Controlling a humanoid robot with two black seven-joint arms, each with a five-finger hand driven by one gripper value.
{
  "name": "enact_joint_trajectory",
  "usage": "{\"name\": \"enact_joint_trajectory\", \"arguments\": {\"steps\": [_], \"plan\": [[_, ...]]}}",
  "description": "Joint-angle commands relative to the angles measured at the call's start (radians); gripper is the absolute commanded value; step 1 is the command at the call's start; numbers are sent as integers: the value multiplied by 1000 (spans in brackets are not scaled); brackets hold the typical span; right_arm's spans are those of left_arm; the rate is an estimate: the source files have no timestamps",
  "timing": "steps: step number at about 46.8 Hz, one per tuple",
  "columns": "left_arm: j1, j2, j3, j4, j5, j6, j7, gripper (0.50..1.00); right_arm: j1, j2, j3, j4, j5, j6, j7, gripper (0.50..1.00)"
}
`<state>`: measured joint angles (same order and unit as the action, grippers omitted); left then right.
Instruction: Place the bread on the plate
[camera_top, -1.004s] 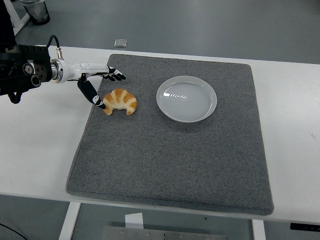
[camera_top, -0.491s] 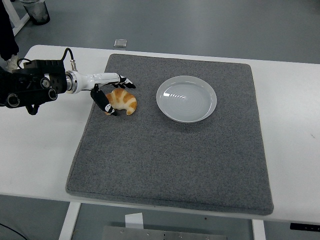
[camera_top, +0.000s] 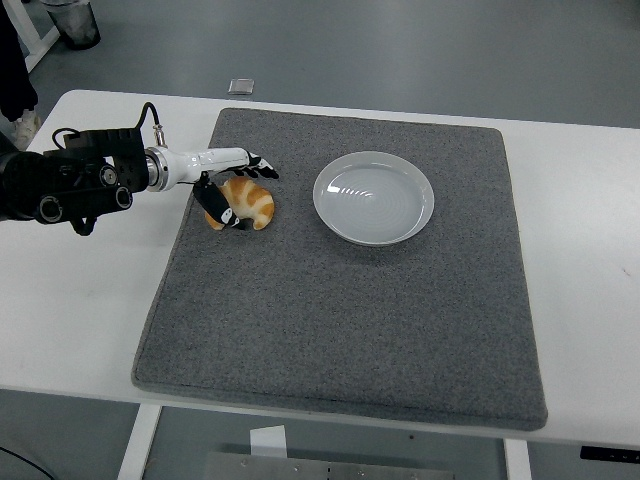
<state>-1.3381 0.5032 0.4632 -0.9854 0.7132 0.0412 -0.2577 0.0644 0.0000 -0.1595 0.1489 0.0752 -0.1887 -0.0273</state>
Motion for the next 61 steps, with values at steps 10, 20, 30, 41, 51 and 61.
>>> {"name": "enact_joint_trajectory", "arguments": {"steps": [10, 20, 30, 41, 51, 61], "plan": [[4, -11, 2, 2, 3, 3, 0, 913, 0, 0, 0, 0, 0, 0, 0, 952], [4, -12, 3, 1, 18, 3, -2, 864, 0, 0, 0, 1, 0, 0, 1, 952], [2, -14, 28, 1, 20, 16, -2, 840, 0, 0, 0, 0, 0, 0, 0, 952], [10, -15, 32, 2, 23, 22, -2, 765, 0, 0, 0, 0, 0, 0, 0, 952], [7, -23, 40, 1, 23, 31, -2, 576, 0, 0, 0, 0, 0, 0, 0, 952], [-4, -23, 38, -1, 52, 34, -2, 500, 0, 0, 0, 0, 0, 0, 1, 952]]}}
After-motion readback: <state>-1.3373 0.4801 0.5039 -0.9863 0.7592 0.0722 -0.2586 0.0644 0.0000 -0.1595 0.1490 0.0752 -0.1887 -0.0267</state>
